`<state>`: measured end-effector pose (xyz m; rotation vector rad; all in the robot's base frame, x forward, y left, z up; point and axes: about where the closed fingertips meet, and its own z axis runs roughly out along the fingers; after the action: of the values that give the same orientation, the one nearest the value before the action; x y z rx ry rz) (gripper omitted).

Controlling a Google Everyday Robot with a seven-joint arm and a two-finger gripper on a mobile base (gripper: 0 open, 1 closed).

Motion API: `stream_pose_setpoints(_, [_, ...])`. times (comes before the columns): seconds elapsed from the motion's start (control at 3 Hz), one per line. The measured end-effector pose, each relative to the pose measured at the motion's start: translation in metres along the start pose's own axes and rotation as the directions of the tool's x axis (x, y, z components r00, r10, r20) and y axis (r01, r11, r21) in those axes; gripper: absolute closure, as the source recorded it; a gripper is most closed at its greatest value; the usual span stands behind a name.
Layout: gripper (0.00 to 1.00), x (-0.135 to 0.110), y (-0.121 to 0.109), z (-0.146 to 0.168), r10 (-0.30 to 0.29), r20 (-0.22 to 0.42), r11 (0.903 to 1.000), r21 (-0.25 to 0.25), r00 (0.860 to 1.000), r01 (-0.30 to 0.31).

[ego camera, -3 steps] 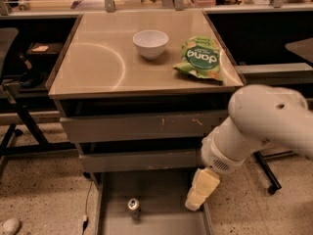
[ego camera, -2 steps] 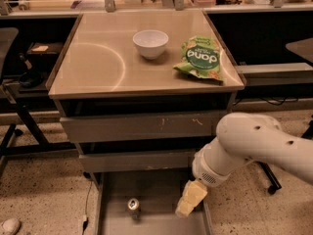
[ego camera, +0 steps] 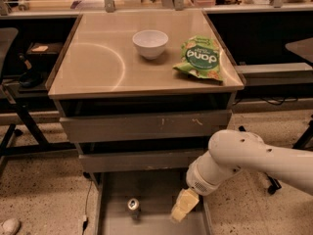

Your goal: Pick redbull can from bottom drawer and place on counter

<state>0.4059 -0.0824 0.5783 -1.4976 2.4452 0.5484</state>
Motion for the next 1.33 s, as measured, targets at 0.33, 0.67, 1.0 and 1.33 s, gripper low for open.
stream_pose_setpoints(0.33, [0.00, -0.001, 0.001, 0.021, -0.017, 0.034, 0.9998, 0.008, 0.999, 0.017])
stream_pose_setpoints(0.67, [0.00, -0.015, -0.007, 0.074, -0.050, 0.091, 0.9987, 0.011, 0.995, 0.049])
stream_pose_setpoints(1.0, [0.00, -0.025, -0.015, 0.134, -0.052, 0.150, 0.9980, -0.028, 0.987, 0.057])
stream_pose_setpoints(1.33, [0.00, -0.025, -0.015, 0.134, -0.052, 0.150, 0.9980, -0.028, 0.987, 0.057])
